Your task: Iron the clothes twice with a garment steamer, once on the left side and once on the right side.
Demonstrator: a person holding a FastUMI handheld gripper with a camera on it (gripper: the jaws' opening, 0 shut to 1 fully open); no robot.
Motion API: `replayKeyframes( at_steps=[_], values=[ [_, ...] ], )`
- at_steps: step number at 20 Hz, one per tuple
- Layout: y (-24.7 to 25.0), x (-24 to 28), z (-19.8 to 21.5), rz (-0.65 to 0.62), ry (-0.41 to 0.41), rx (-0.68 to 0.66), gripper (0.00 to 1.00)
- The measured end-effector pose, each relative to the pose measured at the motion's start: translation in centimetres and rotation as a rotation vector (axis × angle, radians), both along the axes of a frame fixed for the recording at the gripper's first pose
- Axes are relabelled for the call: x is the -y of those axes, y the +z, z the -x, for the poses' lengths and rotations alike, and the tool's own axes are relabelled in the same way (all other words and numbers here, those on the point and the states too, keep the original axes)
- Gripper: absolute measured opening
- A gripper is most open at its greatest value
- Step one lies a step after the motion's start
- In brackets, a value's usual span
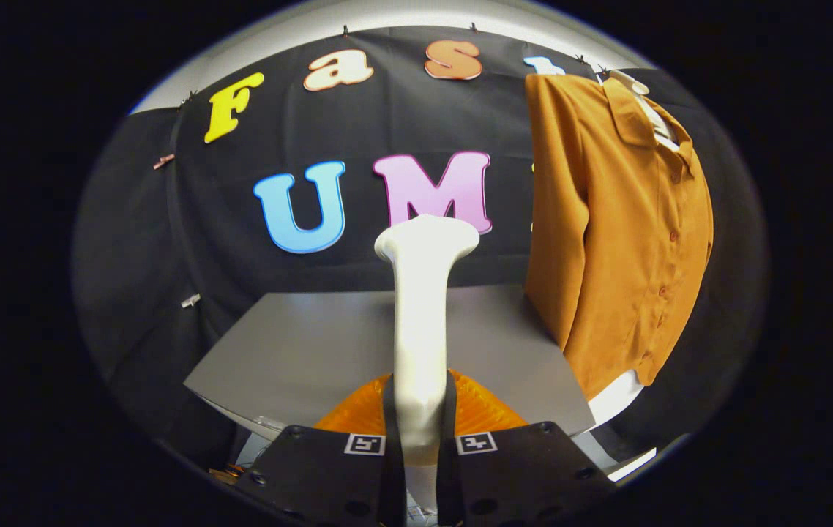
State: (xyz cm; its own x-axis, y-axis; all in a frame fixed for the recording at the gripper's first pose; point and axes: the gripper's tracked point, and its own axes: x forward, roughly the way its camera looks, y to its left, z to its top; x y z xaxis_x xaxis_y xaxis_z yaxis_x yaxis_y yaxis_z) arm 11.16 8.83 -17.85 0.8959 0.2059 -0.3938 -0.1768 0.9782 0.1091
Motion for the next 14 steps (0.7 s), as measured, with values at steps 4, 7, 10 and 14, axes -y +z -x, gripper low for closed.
replayKeyframes(
  at_steps=[4, 7, 10, 14],
  values=[
    [5.1, 2.4, 1.3, -0.018, -0.01, 0.146, 0.2],
    [8.6, 4.9, 1.8, -0.013, -0.042, 0.268, 0.2],
    [11.3, 7.3, 2.4, -0.012, -0.064, 0.37, 0.2],
    [14.5, 10.6, 3.3, -0.019, -0.072, 0.511, 0.2]
  ],
)
